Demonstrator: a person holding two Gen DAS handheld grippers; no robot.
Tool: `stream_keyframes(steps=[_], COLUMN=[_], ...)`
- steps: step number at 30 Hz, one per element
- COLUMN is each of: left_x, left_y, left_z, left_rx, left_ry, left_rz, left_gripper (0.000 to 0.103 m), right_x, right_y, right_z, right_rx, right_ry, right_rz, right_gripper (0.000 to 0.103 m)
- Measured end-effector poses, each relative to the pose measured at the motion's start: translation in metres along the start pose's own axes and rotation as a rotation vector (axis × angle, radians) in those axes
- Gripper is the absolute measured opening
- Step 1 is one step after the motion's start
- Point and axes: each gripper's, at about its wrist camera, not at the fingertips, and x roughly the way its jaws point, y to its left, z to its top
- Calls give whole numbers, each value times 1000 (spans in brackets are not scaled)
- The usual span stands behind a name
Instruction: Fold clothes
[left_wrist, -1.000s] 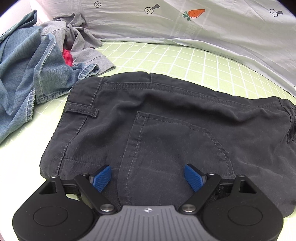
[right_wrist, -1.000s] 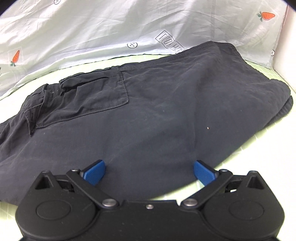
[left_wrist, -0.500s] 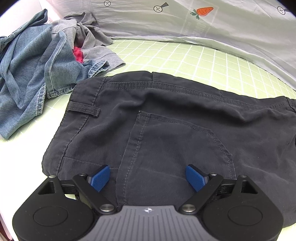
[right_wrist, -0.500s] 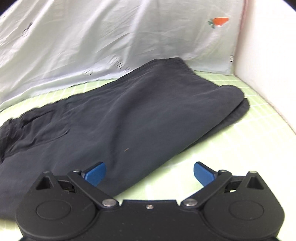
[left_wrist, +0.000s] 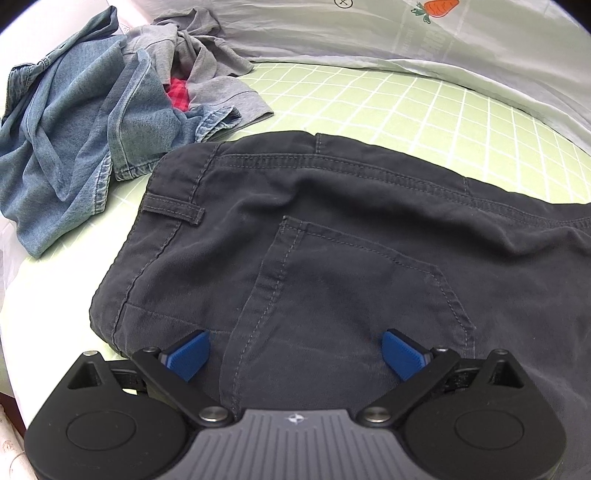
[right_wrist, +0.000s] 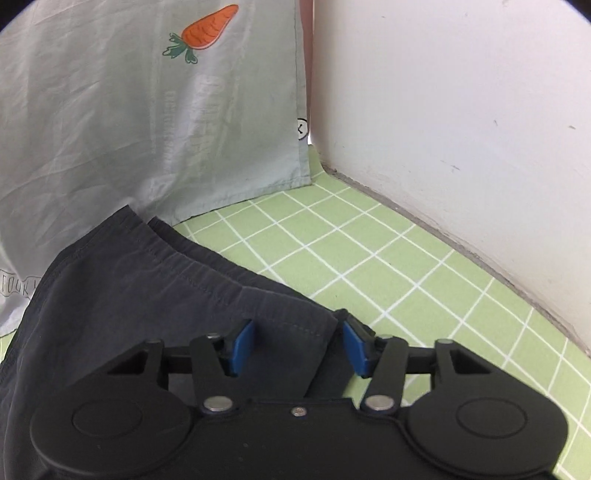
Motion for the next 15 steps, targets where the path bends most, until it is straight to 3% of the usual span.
stream_keyframes(steps=[1,6,8,11,12,14,15], left_x=[0,1,1,0,0,0,0], left_y=[-1,-2,-3,-3,-3,-3,-3], left_z=[1,1,1,0,0,-1,-1], left_rx=[-1,0,0,2,3,4,1], left_ry=[3,8,5,-1,-2,-5,-8], left_rz=[3,7,8,7,5,4,4], left_gripper=[101,101,101,101,101,101,101], right_x=[-4,-39,-37,-10,-5,-12,-19], right_y=[2,-3,-14,-34,-39,-52,-57], right_z=[1,14,16,9,7,1,-2], right_rx=[-27,-88,-56,87,136,266,323], right_ry=[-21,-199,-194,-53,-16,-23,-34], right_rz=[20,11,-1,0,5,42,70], right_gripper=[8,7,7,9,13,23,38])
